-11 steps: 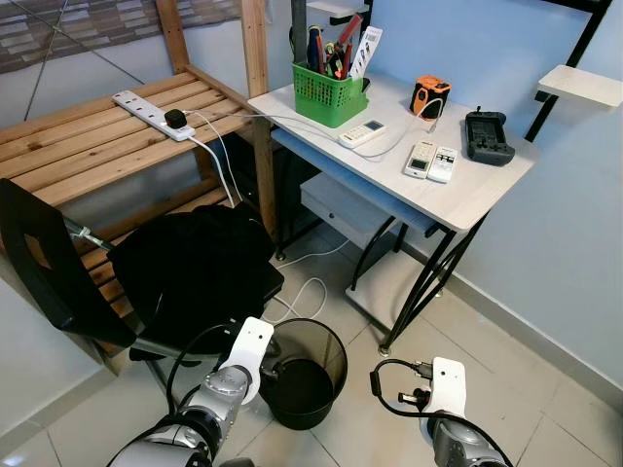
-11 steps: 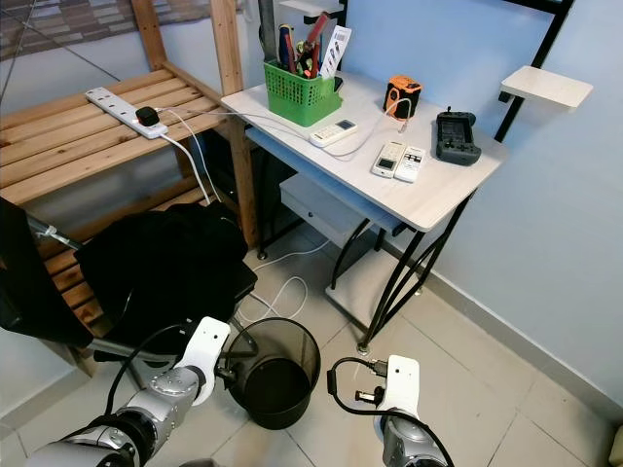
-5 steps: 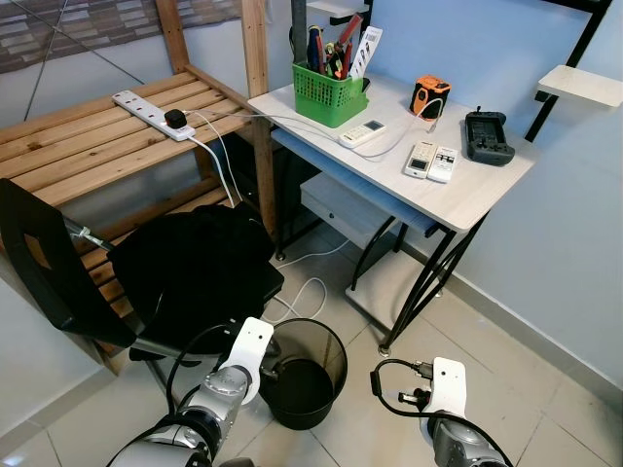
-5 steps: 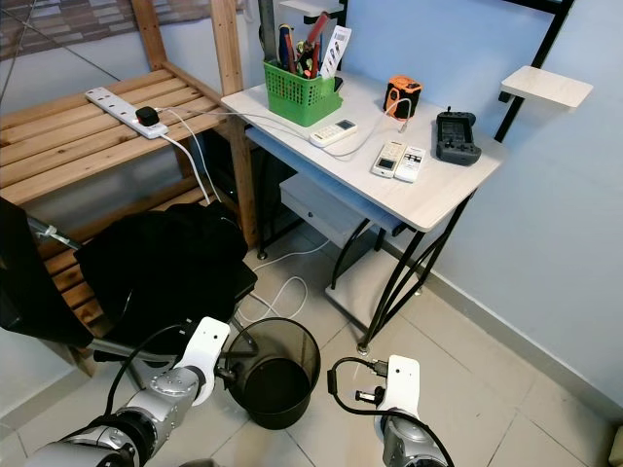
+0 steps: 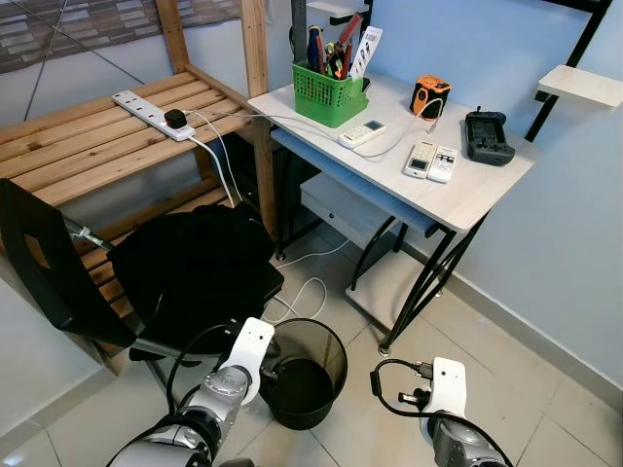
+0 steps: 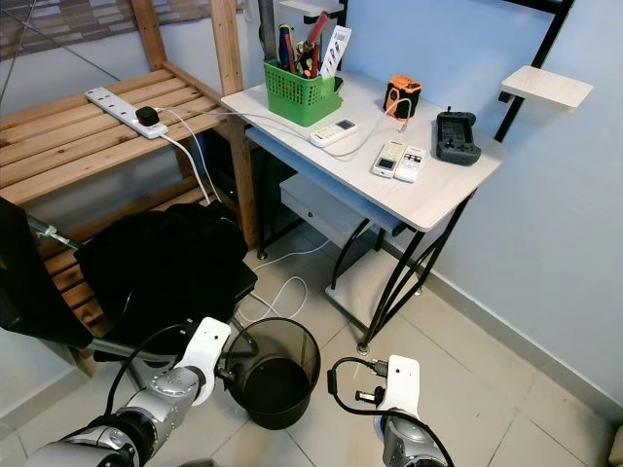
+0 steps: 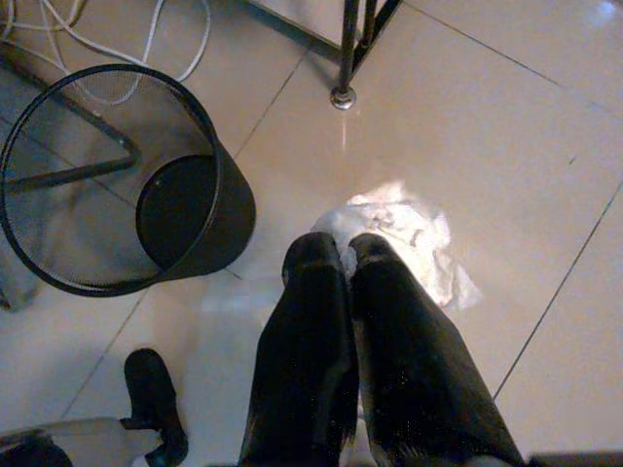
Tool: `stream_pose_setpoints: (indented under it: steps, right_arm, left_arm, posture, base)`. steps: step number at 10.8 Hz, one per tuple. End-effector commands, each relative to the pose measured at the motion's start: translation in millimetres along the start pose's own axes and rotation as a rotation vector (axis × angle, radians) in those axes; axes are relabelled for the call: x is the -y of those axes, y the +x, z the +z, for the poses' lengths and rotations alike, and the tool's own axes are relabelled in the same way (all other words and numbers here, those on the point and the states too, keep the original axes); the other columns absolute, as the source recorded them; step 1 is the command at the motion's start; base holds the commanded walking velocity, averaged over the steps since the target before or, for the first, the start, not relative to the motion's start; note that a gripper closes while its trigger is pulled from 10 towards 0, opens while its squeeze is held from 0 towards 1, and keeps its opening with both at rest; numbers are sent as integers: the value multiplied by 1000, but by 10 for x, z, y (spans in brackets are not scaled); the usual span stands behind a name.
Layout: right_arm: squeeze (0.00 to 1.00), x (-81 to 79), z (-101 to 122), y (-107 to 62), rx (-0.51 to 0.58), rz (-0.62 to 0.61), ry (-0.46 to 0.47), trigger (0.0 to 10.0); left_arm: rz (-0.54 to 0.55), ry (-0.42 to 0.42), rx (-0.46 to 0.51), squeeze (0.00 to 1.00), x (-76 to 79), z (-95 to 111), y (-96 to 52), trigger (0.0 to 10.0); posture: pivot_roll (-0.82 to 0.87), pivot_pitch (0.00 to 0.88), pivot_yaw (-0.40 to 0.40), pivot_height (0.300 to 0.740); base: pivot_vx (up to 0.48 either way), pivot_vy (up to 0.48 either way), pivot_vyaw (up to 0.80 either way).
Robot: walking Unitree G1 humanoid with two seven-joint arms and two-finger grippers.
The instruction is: Clean up the room
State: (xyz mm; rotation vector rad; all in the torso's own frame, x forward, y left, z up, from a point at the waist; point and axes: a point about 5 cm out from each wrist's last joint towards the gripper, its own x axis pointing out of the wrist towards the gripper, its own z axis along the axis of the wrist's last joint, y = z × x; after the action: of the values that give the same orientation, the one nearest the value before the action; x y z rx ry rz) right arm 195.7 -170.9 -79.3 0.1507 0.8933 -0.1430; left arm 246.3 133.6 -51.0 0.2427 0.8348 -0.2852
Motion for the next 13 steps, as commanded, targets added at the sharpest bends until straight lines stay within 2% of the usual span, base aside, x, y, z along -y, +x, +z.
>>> stream_pose_setpoints:
  steps: [1,13]
  right_arm:
    - [0,0,20,4,3,2,11,10000]
    - [0,-1,21,4,2,1,1,10000]
  left_arm:
    - [-11,16,-8,0,14,-36,-4,10000]
    - [-9,12,-10,0,6,-40,-5,10000]
  posture:
    - [28,0,-4,740]
    - [29,0,-3,740]
  base:
    - [0,0,0]
    - [0,0,0]
